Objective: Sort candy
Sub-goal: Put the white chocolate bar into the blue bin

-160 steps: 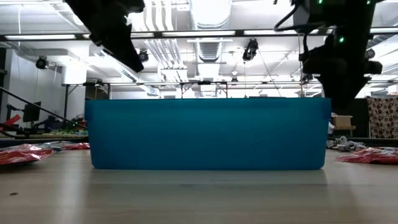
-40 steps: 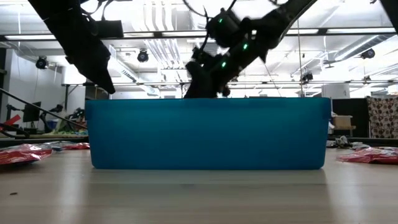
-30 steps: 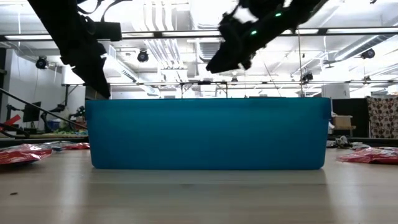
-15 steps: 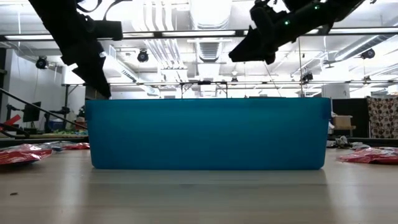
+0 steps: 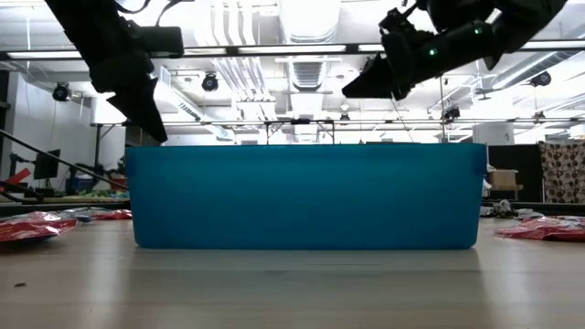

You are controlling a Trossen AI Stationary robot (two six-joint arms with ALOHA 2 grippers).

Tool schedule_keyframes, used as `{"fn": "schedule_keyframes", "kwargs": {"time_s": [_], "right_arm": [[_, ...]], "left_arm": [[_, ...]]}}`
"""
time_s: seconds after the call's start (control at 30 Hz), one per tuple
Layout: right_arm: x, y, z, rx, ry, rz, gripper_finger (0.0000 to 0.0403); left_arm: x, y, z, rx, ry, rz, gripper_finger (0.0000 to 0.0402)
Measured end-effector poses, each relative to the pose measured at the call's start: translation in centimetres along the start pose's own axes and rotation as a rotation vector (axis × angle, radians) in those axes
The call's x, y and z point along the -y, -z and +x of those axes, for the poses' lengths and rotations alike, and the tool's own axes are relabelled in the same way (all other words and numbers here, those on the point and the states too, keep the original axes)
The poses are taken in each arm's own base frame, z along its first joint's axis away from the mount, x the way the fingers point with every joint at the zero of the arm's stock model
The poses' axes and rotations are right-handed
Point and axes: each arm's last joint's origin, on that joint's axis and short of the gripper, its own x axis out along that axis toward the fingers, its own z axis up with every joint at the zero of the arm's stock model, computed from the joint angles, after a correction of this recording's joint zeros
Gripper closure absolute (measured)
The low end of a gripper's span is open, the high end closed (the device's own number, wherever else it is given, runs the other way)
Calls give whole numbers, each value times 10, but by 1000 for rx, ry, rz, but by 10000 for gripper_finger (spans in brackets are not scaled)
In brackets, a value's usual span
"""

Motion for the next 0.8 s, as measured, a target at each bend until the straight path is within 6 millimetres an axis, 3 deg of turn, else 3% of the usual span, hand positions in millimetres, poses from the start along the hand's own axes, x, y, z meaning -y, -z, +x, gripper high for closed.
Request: {"fn": "schedule_keyframes", "kwargs": {"time_s": [0.13,0.3,0.6,0.8], "right_arm": [[2,-3,-1,91,21,-28,273],[5,-26,-3,154,9,107,277],[0,-38,2,43,-91,189,280],[0,-36,2,19,-85,206,280]], "left_arm": [[-7,5,0,-61,-43,42,235],[-15,16,-2,-113,-59,97,240],[-26,57,4,-226,194,211,276],[-24,49,3,-193,149,109,280]]}}
